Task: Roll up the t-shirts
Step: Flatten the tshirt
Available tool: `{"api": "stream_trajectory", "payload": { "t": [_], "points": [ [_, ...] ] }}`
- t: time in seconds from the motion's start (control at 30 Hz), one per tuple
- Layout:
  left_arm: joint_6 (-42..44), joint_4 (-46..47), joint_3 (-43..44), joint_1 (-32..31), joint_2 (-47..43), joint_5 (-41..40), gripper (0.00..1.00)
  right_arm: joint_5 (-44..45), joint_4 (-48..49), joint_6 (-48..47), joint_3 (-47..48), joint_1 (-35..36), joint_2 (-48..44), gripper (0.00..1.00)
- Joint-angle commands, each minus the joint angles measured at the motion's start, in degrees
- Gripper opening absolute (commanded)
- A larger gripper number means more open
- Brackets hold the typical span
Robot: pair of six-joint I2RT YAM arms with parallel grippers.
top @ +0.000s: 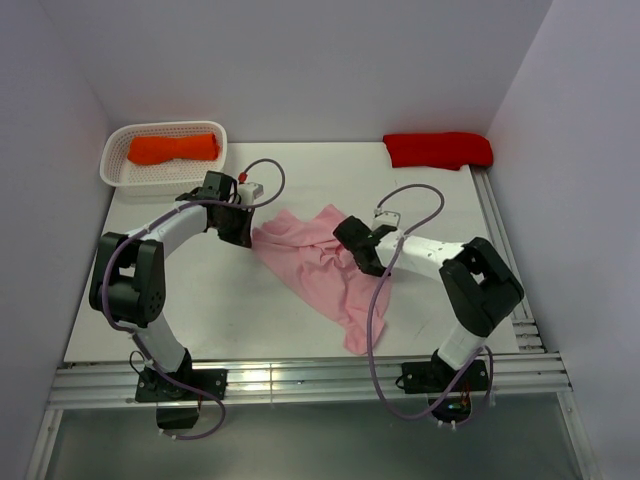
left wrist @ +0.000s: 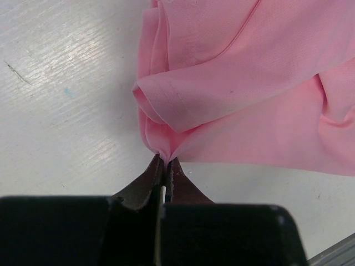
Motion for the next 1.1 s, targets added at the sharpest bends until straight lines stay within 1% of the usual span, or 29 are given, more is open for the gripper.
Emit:
{"api": "stream_trajectory", "payload": {
  "t": [0.0,0.07,0.1,0.27,0.37,0.4,0.47,0.5,0.67,0.93,1.07],
  "points": [
    [0.76,-0.80,1.26,-0.24,-3.35,-1.39,0.00,2.73,-0.57,0.52,-1.49,-0.36,-3.85,0.18],
    [0.76,-1.24,1.26,-0.24,-4.14,-2.17,0.00,3.26,-1.01,0.61,-1.93,-0.53,-4.99,0.08],
    [0.85,-1.77,1.35,-0.24,-5.19,-2.27,0.00,3.35,-1.45,0.61,-2.37,-0.80,-6.83,0.00],
    [1.03,-4.84,2.93,-0.24,-9.50,-4.20,0.00,3.79,-3.47,0.26,-2.38,-1.15,-14.83,0.00],
    [1.38,-7.30,4.86,-0.24,-13.36,-6.57,0.00,3.96,-5.49,-0.44,-1.15,-1.85,-21.77,0.00],
    [1.55,-7.83,5.74,-0.15,-15.55,-7.88,0.00,3.88,-6.11,-0.71,-0.54,-2.11,-25.96,0.00],
    [1.73,-8.97,7.06,-0.07,-17.58,-9.55,0.00,3.00,-6.20,-1.93,0.34,-3.34,-30.38,0.00],
    [1.73,-9.33,7.50,-0.06,-19.33,-11.04,0.00,2.74,-6.11,-2.55,0.70,-3.87,-34.49,0.00],
    [1.20,-12.05,10.92,0.99,-24.70,-13.95,0.00,3.43,-8.48,-4.05,4.90,-7.21,-44.62,0.00],
    [1.12,-14.69,13.74,1.60,-31.38,-16.68,0.00,5.28,-13.14,-5.01,11.77,-8.53,-48.85,0.00],
    [0.59,-17.24,17.51,1.69,-33.41,-14.49,0.00,6.51,-13.93,-5.45,14.75,-8.53,-50.09,0.00]
  ]
}}
